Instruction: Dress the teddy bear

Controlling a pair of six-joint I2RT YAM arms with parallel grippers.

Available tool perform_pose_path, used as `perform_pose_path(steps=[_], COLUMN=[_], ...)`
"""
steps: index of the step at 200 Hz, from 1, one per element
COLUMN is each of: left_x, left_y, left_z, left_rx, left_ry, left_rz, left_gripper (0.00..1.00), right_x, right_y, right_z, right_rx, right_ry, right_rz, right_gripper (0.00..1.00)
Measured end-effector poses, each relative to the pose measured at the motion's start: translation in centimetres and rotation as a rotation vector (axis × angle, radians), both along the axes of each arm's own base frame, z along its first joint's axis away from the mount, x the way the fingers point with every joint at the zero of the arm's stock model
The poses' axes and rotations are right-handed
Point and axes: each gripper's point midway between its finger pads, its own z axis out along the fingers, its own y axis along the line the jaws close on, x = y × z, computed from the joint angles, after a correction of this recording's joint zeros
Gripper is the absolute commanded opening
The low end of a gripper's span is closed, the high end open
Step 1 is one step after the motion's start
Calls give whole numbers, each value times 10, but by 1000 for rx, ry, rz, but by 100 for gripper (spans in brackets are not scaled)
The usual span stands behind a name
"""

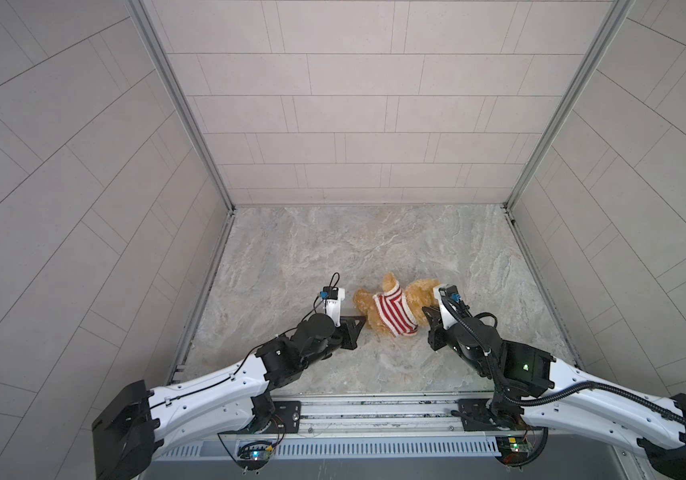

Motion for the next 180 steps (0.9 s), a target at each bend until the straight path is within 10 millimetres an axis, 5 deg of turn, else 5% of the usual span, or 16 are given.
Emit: perform_pose_path(steps=[36,70,98,180], left_x=[1,-4,-3,1], left_y=[6,-4,-15,-48], left_z=[-3,13,39,31], left_rx=[2,-14,-53,-32], left_ry=[5,-24,-63,-29], left_rz=[9,-48,-75,-138], left_gripper=[1,29,40,35], right_x=[0,1,1,1], right_y=[0,1,2,6], right_z=[3,7,6,8], right_rx=[-10,-13,-18,-5], right_ry=[-4,-8,-6,-9], right_rz=[2,5,7,18], right_gripper=[0,0,0,0])
